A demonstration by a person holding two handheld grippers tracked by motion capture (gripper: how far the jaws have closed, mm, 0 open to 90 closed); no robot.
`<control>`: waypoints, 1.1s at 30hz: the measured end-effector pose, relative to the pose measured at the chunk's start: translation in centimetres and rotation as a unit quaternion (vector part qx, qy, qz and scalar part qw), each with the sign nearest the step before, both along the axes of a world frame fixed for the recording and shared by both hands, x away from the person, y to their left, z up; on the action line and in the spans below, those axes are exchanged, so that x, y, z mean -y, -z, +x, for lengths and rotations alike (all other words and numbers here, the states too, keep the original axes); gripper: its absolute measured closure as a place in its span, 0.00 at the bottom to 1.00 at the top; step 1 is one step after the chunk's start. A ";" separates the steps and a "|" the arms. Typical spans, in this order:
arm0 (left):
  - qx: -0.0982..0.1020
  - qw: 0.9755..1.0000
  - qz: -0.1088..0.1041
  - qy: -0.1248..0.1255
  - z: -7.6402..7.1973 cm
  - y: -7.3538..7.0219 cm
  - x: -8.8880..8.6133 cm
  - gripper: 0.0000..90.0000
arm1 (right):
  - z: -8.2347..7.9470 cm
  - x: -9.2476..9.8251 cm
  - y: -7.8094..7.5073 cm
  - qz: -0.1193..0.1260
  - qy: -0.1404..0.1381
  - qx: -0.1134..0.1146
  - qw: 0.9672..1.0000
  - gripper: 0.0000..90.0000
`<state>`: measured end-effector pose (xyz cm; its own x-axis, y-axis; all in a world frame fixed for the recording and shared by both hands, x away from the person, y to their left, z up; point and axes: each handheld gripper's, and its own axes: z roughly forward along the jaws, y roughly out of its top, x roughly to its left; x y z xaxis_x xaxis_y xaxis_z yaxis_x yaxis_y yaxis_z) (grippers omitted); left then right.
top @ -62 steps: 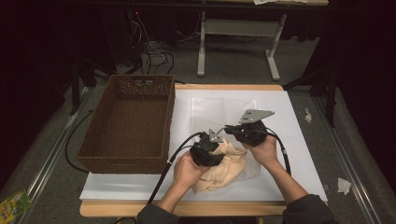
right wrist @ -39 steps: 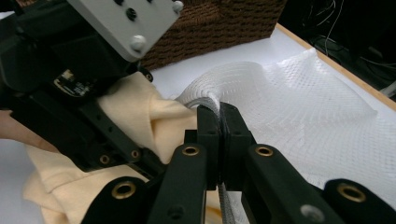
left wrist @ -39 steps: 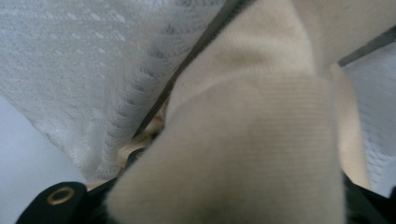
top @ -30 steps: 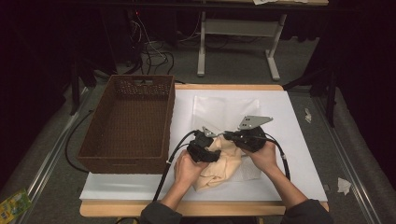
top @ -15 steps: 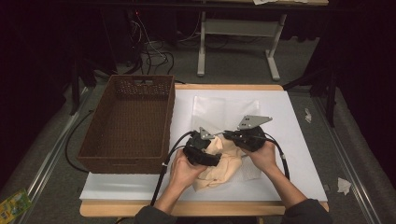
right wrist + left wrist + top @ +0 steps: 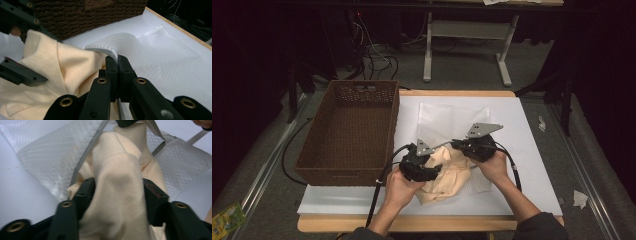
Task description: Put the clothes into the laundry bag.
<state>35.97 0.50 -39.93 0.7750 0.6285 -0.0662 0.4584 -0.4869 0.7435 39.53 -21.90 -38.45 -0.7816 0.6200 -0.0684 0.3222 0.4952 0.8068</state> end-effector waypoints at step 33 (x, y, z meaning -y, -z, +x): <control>0.033 0.999 0.020 -0.023 0.6 0.2 2.3 0.51 | -1.1 -0.5 0.0 -0.002 -0.019 0.002 1.000 0.99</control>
<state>36.61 -1.82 -40.09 0.7464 0.6654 0.0100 0.4324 -0.4964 0.7527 38.44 -21.35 -38.44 -0.8038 0.5902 -0.0751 0.2997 0.5106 0.8059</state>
